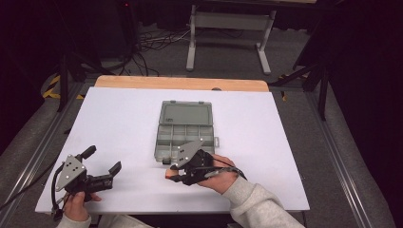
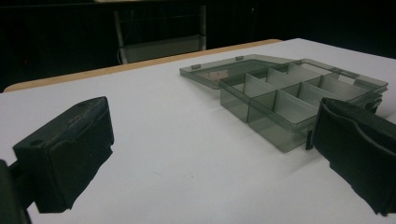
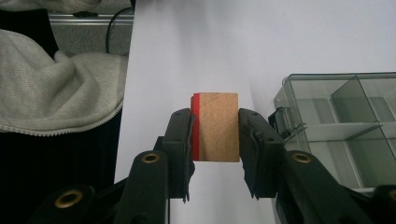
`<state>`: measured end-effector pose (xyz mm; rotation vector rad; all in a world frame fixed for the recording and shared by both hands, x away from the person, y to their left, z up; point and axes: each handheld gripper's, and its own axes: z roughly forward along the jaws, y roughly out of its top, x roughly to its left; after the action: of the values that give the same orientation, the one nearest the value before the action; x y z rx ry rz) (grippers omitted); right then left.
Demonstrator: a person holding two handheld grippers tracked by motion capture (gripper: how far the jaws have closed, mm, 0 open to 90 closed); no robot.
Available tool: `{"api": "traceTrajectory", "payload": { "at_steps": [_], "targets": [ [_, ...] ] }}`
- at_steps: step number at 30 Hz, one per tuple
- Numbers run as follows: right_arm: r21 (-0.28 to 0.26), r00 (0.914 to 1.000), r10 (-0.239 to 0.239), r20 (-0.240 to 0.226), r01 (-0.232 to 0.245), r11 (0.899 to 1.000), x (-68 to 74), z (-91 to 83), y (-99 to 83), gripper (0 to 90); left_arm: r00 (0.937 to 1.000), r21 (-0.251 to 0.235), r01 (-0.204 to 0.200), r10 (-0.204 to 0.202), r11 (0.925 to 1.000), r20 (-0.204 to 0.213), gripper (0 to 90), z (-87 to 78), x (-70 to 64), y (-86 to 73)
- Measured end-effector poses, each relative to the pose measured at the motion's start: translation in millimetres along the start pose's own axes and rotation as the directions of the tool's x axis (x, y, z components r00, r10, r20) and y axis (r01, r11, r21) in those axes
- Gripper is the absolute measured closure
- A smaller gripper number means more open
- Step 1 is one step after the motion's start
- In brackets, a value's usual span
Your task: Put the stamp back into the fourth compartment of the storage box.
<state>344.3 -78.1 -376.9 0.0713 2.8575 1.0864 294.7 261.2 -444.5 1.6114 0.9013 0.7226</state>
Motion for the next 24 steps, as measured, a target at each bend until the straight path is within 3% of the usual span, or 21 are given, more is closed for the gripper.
{"api": "traceTrajectory", "payload": {
  "at_steps": [10,11,24],
  "targets": [
    [-0.023,0.9999,0.003,0.016,-0.003,1.0,0.2,-7.0,3.5,65.9,1.0,-0.001,-0.002,0.002,1.0,0.0,0.1,-0.6,0.1,0.2],
    [-0.018,0.9988,0.014,0.046,-0.013,1.0,-0.3,-8.8,3.7,65.9,1.0,-0.001,-0.002,0.002,1.0,0.0,0.1,-0.6,0.2,0.2],
    [-0.022,0.9901,0.073,0.119,-0.071,0.997,-13.0,-21.5,-1.6,66.0,1.0,0.0,-0.002,0.002,1.0,0.0,0.1,-0.3,0.3,0.1]
  ]
}}
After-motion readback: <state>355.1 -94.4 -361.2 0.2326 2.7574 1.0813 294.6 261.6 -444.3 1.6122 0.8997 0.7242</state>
